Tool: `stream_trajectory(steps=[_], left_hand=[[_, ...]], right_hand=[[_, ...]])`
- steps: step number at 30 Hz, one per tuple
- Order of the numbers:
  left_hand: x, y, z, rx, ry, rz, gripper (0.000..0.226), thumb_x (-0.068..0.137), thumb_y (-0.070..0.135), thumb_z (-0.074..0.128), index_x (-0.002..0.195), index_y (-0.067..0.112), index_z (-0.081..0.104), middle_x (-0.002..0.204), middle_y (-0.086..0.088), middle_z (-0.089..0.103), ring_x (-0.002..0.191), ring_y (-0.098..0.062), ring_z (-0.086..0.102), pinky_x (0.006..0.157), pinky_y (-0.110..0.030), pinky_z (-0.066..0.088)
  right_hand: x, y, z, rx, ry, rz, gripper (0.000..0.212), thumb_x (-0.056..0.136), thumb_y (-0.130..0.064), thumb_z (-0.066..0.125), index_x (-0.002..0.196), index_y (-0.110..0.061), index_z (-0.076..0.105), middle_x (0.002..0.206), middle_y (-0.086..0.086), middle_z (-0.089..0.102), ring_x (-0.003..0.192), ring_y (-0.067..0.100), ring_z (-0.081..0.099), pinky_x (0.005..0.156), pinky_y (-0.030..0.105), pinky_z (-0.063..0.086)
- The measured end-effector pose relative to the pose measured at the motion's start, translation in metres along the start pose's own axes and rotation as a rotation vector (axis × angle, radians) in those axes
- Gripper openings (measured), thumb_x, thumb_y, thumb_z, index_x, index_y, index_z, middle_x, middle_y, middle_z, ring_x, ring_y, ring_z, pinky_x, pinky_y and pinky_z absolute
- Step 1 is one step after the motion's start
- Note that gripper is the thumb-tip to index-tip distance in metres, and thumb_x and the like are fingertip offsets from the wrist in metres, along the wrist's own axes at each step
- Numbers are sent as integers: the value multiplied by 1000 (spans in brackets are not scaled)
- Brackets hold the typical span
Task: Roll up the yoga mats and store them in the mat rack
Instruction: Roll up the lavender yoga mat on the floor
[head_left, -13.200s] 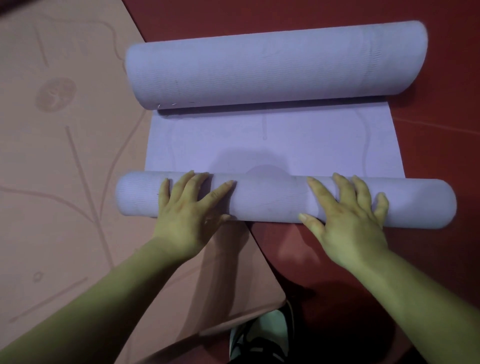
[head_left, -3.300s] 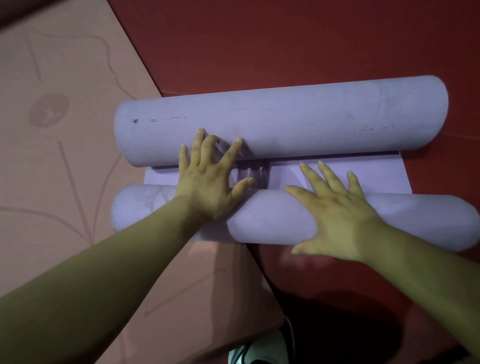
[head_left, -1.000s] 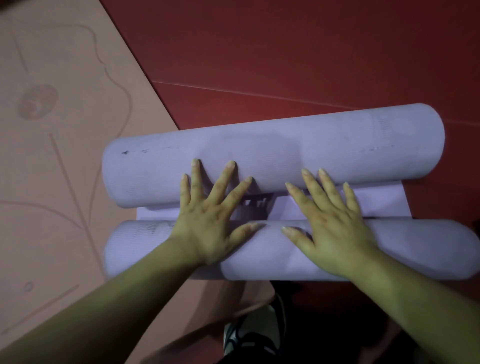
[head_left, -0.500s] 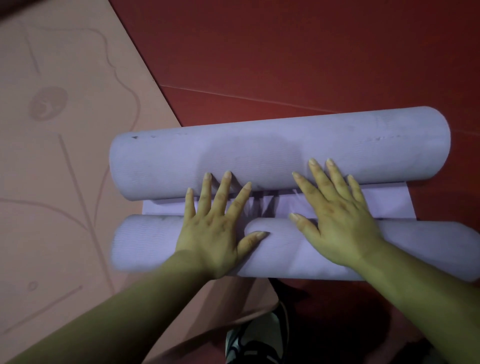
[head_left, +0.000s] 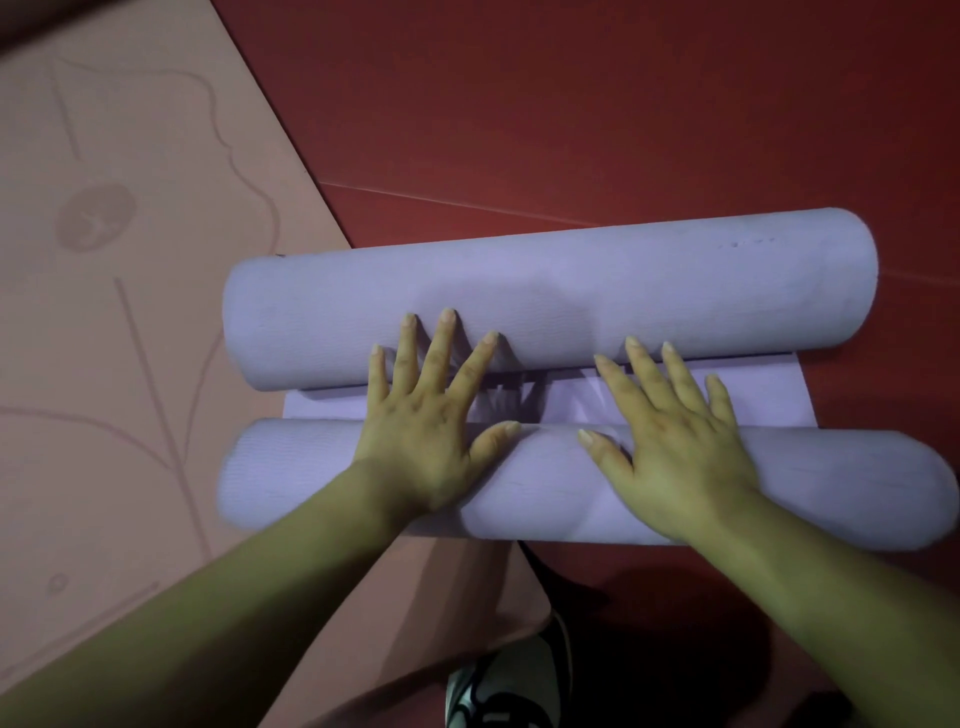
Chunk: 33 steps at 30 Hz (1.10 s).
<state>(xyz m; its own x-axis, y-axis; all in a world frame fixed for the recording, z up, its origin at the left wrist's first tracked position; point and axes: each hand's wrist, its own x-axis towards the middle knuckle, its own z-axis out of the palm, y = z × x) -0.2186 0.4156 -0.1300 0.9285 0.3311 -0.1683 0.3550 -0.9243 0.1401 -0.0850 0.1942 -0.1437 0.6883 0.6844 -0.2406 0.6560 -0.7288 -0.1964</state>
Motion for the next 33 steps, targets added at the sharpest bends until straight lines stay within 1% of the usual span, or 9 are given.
stream_trajectory(steps=[4, 7, 9, 14, 19, 21, 24, 29, 33], left_hand=[[-12, 2, 2, 28, 30, 18, 91, 89, 87, 21, 162, 34, 20, 171, -7, 10, 156, -41, 8, 117, -71, 14], [-23, 3, 8, 70, 5, 45, 92, 87, 88, 24, 162, 33, 22, 170, -8, 14, 155, -40, 12, 116, -71, 18], [-21, 3, 8, 66, -38, 22, 94, 86, 90, 19, 162, 34, 17, 171, -7, 9, 156, -37, 7, 118, -70, 15], [-12, 1, 5, 68, -91, -22, 100, 79, 95, 1, 161, 39, -8, 170, -3, -16, 156, -31, -16, 122, -65, 2], [3, -1, 0, 29, -81, -38, 101, 79, 95, 6, 161, 39, -6, 170, -2, -17, 156, -29, -18, 122, -64, 0], [6, -2, -1, 21, -73, -39, 101, 78, 95, 7, 161, 39, -7, 170, -2, -18, 155, -28, -19, 122, -64, -1], [8, -2, -2, 17, -53, -33, 98, 81, 94, 10, 161, 40, -6, 170, -3, -16, 155, -29, -19, 122, -64, -1], [6, -2, 0, 31, 29, -21, 93, 87, 89, 22, 162, 36, 13, 171, -7, 2, 157, -34, -1, 119, -69, 10], [-7, 0, 6, 73, 31, 6, 94, 86, 90, 18, 162, 35, 18, 170, -10, 11, 156, -38, 10, 116, -71, 15]], right_hand=[[8, 1, -2, 8, 1, 11, 81, 87, -77, 11, 160, -42, 2, 169, -11, -9, 157, 22, -6, 124, 58, 9], [12, 2, -3, 17, -7, 8, 82, 87, -77, 13, 160, -42, 4, 168, -11, -11, 157, 24, -6, 124, 57, 8], [10, 2, -2, 14, 7, -4, 80, 88, -75, 16, 160, -40, 7, 170, -9, -6, 157, 25, -3, 123, 58, 10], [13, 2, -5, 21, 21, 1, 78, 90, -73, 18, 160, -41, 8, 170, -7, -1, 157, 25, -1, 124, 58, 9], [1, 2, -2, -23, 49, -28, 74, 93, -68, 26, 158, -33, 30, 169, 2, 18, 155, 31, 19, 119, 63, 20], [1, 2, -1, -44, 42, -21, 74, 93, -67, 28, 157, -31, 34, 168, 3, 22, 153, 32, 23, 118, 63, 23], [8, 1, -4, -44, 6, 15, 77, 91, -72, 22, 159, -35, 27, 169, 0, 18, 155, 29, 18, 120, 62, 20], [18, 1, -8, -25, -24, 37, 81, 87, -77, 11, 160, -42, 10, 171, -5, 3, 157, 24, 2, 124, 57, 11], [26, 2, -15, -22, -76, 49, 85, 81, -79, 0, 158, -45, -6, 169, -9, -15, 156, 21, -11, 125, 53, 3]])
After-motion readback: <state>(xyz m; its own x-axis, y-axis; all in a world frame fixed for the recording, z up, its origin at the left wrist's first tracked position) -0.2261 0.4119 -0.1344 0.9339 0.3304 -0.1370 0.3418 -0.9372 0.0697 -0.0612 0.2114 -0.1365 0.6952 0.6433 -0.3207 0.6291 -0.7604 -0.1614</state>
